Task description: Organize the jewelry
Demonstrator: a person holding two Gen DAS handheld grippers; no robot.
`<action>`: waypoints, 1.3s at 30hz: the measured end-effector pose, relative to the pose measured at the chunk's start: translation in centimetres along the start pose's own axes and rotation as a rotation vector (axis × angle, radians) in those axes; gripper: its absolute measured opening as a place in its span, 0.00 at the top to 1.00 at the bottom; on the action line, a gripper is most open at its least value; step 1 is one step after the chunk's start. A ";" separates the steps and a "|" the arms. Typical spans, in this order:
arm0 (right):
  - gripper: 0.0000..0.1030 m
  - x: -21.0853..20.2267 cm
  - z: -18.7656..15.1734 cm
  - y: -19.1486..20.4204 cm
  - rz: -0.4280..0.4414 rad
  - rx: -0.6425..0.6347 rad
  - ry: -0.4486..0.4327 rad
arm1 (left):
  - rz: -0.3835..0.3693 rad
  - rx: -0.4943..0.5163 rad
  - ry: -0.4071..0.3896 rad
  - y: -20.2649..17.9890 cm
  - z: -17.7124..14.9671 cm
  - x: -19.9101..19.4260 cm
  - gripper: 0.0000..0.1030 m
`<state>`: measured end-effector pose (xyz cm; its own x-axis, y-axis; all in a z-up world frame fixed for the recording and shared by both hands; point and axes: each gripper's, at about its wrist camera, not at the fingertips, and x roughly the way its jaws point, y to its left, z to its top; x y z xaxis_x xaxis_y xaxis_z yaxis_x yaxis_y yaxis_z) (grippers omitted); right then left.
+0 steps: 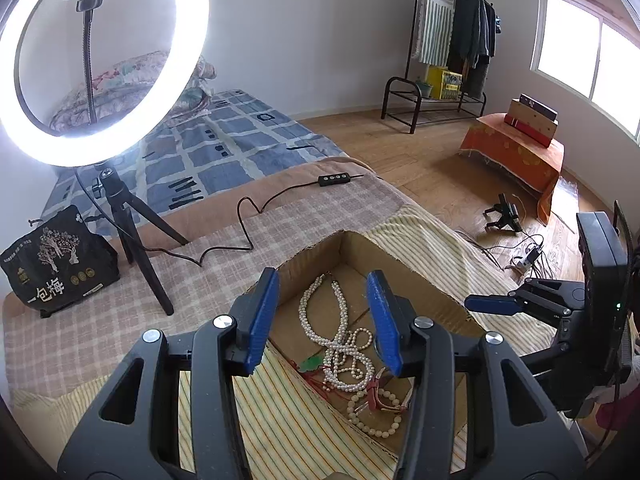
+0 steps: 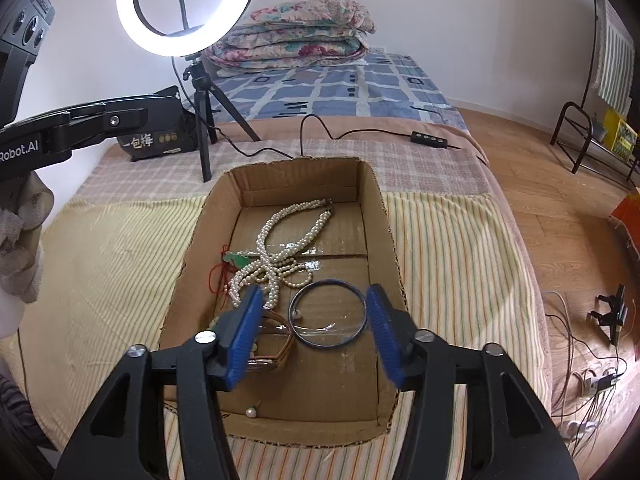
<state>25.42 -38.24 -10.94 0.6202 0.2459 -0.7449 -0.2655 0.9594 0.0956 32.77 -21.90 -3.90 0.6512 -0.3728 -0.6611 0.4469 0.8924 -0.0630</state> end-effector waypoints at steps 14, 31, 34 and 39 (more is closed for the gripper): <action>0.31 -5.9 -0.5 2.2 -0.090 0.025 -0.046 | 0.036 0.014 -0.084 -1.1 0.3 -7.4 0.31; 0.23 -14.7 -1.9 6.0 -0.242 0.064 -0.180 | 0.112 0.027 -0.193 -1.9 -3.0 -18.4 0.19; 0.23 -15.7 -2.1 6.7 -0.247 0.069 -0.209 | 0.123 0.027 -0.201 -2.1 -4.1 -19.5 0.13; 0.22 -16.9 -2.5 7.5 -0.274 0.081 -0.261 | 0.148 0.004 -0.211 -2.2 -6.0 -21.3 0.11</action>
<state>11.10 -35.54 0.72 0.8299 -0.0037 -0.5579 -0.0117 0.9996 -0.0240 14.22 -14.38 5.78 0.8229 -0.2836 -0.4924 0.3395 0.9403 0.0258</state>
